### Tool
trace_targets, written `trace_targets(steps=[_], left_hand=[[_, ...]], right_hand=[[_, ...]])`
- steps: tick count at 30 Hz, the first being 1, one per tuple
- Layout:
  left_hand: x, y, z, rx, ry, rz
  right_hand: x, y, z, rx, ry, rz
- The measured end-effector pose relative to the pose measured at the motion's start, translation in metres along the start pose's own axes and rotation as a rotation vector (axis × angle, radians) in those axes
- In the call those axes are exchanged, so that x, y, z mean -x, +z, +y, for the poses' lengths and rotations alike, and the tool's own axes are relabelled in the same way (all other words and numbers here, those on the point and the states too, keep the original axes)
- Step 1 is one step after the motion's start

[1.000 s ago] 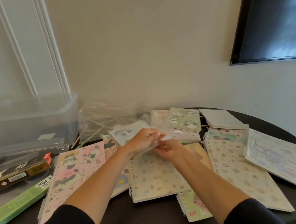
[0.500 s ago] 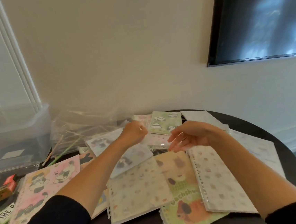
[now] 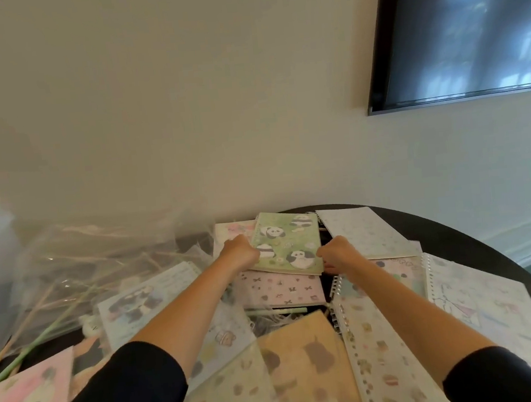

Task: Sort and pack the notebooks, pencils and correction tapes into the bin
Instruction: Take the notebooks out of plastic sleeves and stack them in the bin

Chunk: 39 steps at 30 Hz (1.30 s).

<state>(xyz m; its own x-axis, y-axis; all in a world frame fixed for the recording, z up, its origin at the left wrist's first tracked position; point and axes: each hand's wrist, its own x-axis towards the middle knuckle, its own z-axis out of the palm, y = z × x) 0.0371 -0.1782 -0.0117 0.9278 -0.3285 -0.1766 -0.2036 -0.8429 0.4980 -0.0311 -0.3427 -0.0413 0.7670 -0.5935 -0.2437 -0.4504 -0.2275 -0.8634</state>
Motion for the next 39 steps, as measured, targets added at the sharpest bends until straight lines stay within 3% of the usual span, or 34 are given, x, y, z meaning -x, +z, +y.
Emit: trace_targets(steps=[6, 10, 16, 21, 27, 34, 36, 39], left_hand=[[-0.015, 0.01, 0.003, 0.086, -0.054, 0.025], [-0.013, 0.008, 0.006, 0.234, -0.086, 0.126], [0.017, -0.013, 0.012, 1.007, -0.071, 0.251], [0.061, -0.024, 0.016, 1.44, -0.016, 0.265], [0.114, -0.023, -0.006, 1.281, 0.11, 0.389], [0.161, -0.055, -0.065, 1.199, 0.113, 0.414], [0.167, -0.063, -0.076, 1.176, 0.096, 0.4], [0.172, -0.072, -0.082, 0.935, 0.129, 0.352]], right_hand=[[-0.012, 0.005, -0.003, 0.027, 0.001, 0.044], [-0.003, -0.003, -0.017, -0.164, 0.042, -0.012], [0.033, -0.016, -0.036, -0.418, -0.031, -0.07], [0.079, -0.015, -0.05, -0.645, -0.141, -0.162], [0.134, -0.001, -0.046, -0.762, -0.139, -0.357], [0.152, -0.016, -0.028, -1.118, -0.091, -0.25], [0.157, -0.021, -0.023, -0.959, -0.094, -0.219], [0.169, -0.028, -0.013, -0.653, -0.193, -0.346]])
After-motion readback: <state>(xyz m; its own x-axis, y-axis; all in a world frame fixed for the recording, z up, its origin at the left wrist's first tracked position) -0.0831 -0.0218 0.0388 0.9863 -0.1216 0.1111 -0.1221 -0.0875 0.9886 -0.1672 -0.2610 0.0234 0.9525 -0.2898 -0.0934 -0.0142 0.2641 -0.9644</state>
